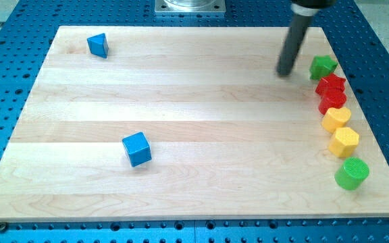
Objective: Push the blue cube horizontally to the heart
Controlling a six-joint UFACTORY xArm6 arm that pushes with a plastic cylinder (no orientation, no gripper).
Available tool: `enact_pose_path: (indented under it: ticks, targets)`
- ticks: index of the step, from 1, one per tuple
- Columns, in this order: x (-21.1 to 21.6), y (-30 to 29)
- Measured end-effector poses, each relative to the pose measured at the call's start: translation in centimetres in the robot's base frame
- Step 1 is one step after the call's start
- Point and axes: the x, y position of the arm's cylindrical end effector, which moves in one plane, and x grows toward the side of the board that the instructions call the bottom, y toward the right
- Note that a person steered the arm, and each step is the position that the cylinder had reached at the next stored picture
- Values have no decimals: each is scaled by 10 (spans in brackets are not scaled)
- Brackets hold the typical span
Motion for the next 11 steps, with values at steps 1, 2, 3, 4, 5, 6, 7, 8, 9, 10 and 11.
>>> enact_pose_path:
  ticks: [1,2,3,4,5,6,7,8,9,10,11]
  targets:
    - [39,-106]
    - [85,-237]
    - [171,-311]
    - [209,-274]
    - [191,-269]
    - [191,-269]
    - [188,-269]
    - [166,-252]
    - [158,-245]
    - [205,-304]
    - [191,-218]
